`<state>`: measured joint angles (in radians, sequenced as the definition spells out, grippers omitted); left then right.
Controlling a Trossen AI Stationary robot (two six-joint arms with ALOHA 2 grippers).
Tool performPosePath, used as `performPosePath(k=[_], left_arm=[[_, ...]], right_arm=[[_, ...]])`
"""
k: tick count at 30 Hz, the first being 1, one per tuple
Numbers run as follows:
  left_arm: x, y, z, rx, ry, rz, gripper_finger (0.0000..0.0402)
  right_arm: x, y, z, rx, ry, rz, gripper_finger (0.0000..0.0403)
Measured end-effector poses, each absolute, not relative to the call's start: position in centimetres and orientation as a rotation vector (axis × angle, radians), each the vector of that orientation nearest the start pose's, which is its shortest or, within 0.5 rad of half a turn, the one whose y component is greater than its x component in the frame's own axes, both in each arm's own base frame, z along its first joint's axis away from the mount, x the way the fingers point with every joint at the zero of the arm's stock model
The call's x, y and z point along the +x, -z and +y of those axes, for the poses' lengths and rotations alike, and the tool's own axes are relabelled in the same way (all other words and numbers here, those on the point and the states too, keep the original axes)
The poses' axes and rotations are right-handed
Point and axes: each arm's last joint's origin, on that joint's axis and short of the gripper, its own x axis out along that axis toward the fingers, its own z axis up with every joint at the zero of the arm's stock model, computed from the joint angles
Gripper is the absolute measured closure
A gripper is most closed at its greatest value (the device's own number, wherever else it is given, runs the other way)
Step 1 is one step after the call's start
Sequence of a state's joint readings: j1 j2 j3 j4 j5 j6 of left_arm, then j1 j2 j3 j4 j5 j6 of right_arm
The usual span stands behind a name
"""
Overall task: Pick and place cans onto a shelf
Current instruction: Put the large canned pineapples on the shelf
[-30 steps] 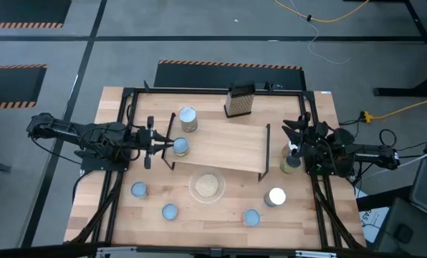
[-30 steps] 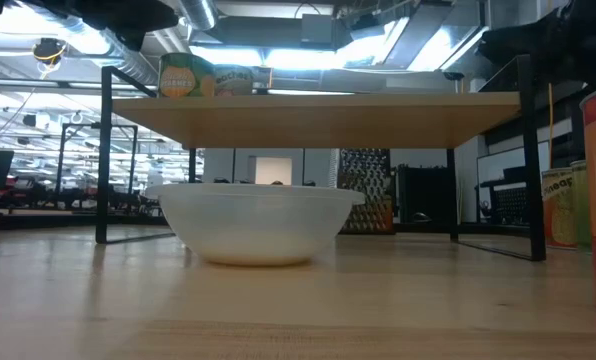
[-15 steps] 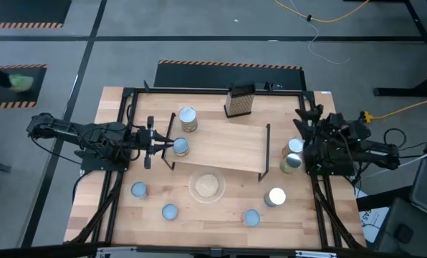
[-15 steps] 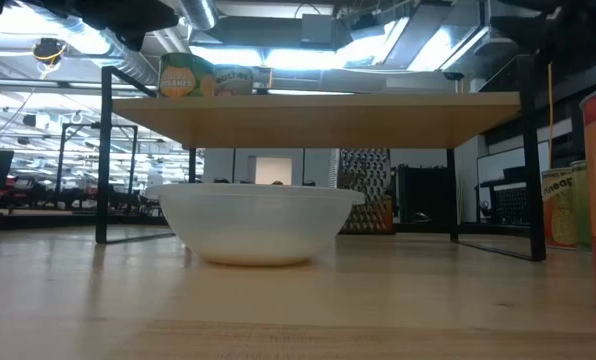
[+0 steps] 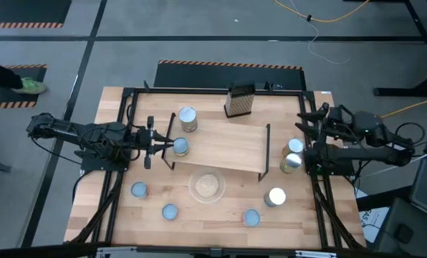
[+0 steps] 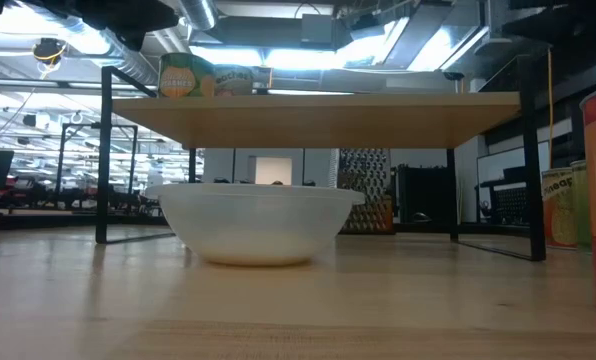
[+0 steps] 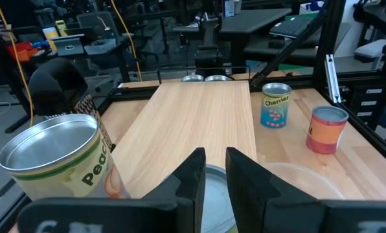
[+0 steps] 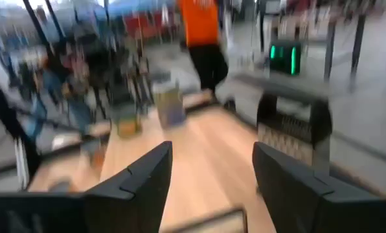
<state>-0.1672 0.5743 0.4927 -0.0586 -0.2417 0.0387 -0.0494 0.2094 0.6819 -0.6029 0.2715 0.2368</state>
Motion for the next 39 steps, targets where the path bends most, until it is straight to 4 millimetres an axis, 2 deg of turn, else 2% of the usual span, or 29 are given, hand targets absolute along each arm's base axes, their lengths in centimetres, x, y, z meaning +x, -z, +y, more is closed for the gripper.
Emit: performPosePath(k=[7, 12, 16, 23, 31, 39], left_arm=[[14.2, -27.3, -1.7, 0.067, -0.072, 0.139, 0.0347], [14.2, -27.3, -1.7, 0.067, -0.072, 0.139, 0.0347], [14.2, -27.3, -1.7, 0.066, -0.072, 0.139, 0.0347], [14.2, -27.3, -1.7, 0.066, -0.072, 0.139, 0.0347], [14.2, -27.3, -1.7, 0.063, -0.072, 0.139, 0.0347], [14.2, -27.3, -1.7, 0.063, -0.072, 0.139, 0.0347]], right_arm=[[5.9, -32.1, -1.1, 0.209, 0.365, 0.376, 0.0185], [6.7, -32.4, -1.1, 0.259, 0.399, 0.506, 0.0185], [7.3, -31.8, -1.1, 0.360, 0.445, 0.578, 0.0185], [8.4, -29.5, -1.2, 0.558, 0.578, 0.729, 0.0185], [9.8, -28.2, -1.2, 0.624, 0.674, 0.862, 0.0185], [11.6, -27.1, -1.1, 0.705, 0.697, 1.002, 0.0185]])
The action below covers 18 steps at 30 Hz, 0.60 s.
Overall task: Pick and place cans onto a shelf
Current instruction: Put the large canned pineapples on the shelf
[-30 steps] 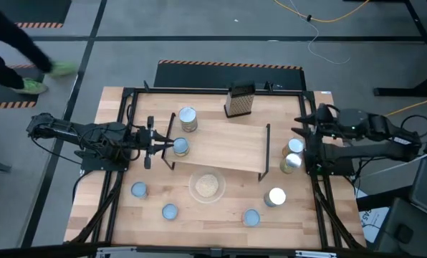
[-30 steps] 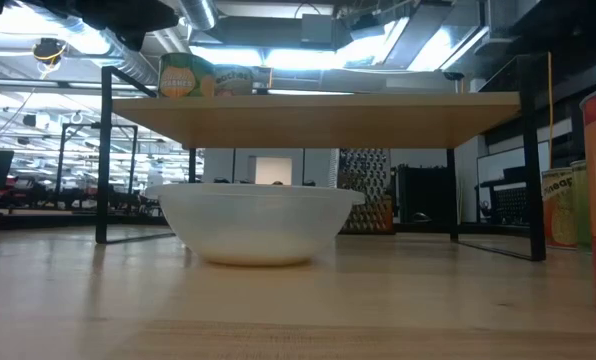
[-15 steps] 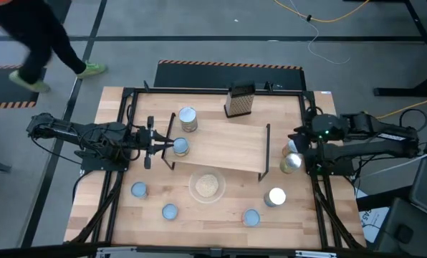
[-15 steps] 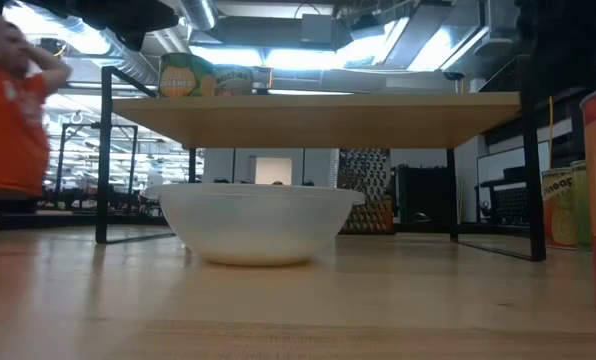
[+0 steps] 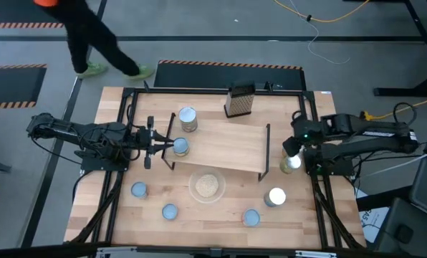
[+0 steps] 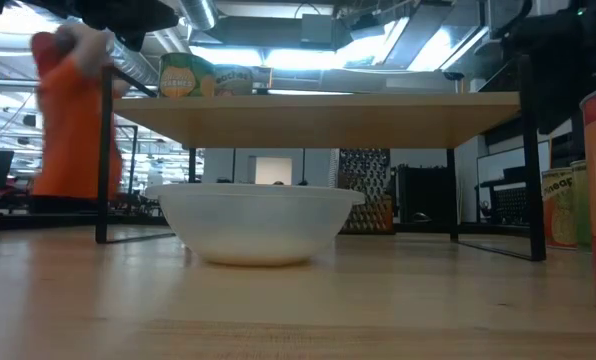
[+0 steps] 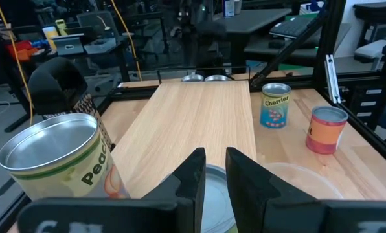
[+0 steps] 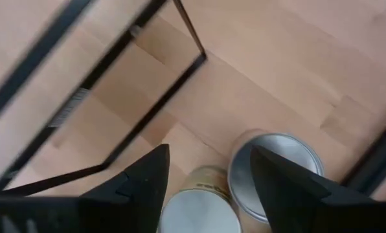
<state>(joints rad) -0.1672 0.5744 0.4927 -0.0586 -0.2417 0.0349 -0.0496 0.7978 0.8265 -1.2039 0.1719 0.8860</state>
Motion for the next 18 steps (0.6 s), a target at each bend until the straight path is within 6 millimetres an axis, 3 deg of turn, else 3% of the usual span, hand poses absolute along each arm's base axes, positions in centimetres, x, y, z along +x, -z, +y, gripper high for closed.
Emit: performPosePath(k=[18], left_arm=[[14.2, -27.3, -1.7, 0.063, -0.072, 0.139, 0.0347]], right_arm=[[14.9, -24.1, -1.2, 0.638, 0.797, 1.285, 0.0185]])
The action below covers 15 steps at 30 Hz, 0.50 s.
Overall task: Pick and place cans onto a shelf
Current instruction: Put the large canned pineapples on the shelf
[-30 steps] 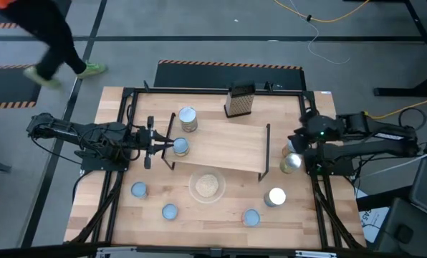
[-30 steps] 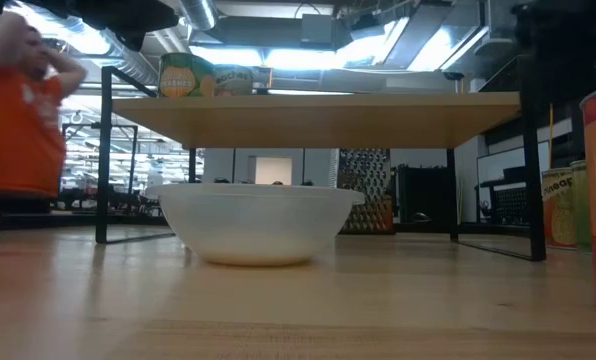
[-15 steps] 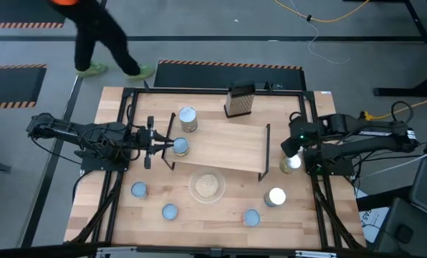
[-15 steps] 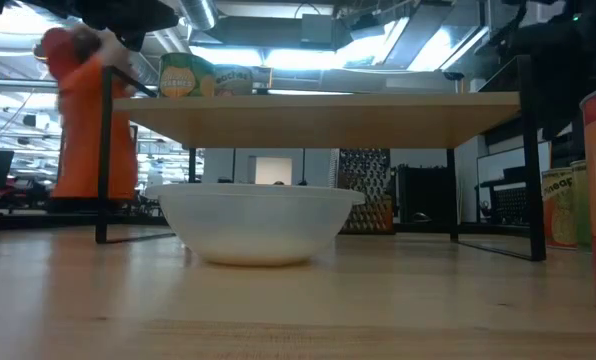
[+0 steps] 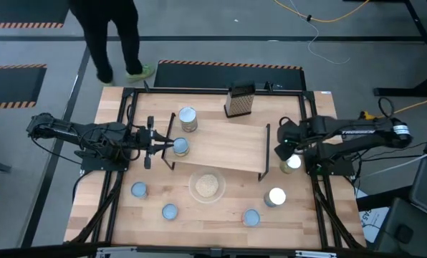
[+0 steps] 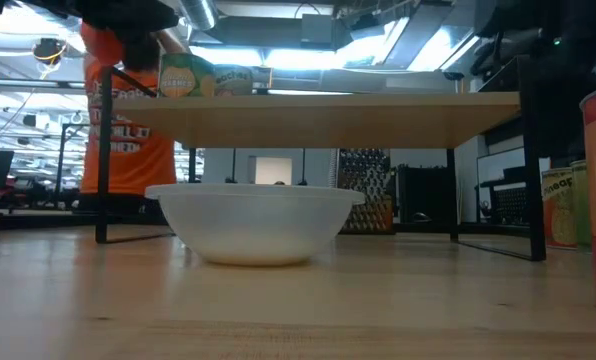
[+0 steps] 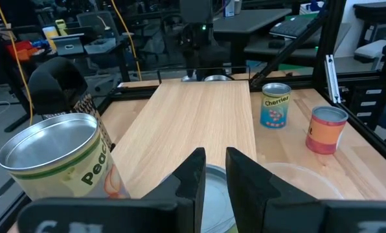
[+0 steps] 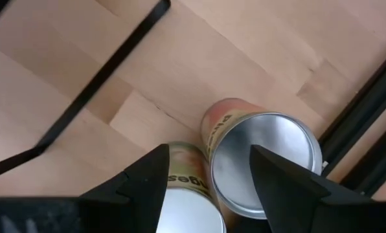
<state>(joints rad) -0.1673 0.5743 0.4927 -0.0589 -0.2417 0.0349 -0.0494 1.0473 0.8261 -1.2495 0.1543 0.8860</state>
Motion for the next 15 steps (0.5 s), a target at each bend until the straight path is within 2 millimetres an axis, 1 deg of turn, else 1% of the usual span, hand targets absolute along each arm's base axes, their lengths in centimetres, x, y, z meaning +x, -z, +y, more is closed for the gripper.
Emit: performPosePath(k=[15], left_arm=[[14.2, -27.3, -1.7, 0.064, -0.072, 0.140, 0.0347]], right_arm=[[16.7, -22.2, -1.3, 0.597, 0.849, 1.414, 0.0186]])
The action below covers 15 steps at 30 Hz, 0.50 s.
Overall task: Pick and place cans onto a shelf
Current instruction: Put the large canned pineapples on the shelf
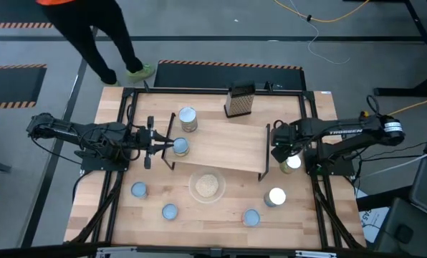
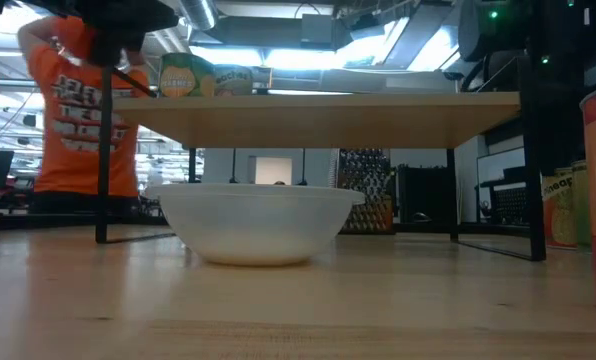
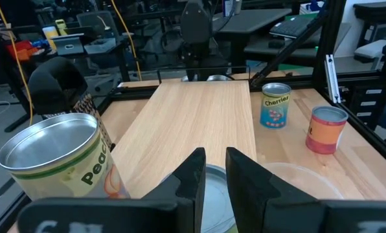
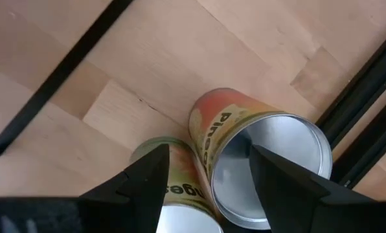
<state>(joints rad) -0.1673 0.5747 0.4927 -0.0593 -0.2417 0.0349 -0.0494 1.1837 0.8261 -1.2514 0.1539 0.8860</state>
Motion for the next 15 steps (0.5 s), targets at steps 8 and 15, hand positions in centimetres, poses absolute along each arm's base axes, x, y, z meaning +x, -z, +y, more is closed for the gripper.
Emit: performPosePath(k=[8, 15], left_arm=[[14.15, -27.32, -1.68, 0.064, -0.072, 0.140, 0.0347], [14.16, -27.32, -1.69, 0.064, -0.072, 0.140, 0.0347]], right_arm=[[16.89, -21.87, -1.30, 0.582, 0.863, 1.441, 0.0234], [16.81, -21.89, -1.30, 0.578, 0.867, 1.449, 0.0288]])
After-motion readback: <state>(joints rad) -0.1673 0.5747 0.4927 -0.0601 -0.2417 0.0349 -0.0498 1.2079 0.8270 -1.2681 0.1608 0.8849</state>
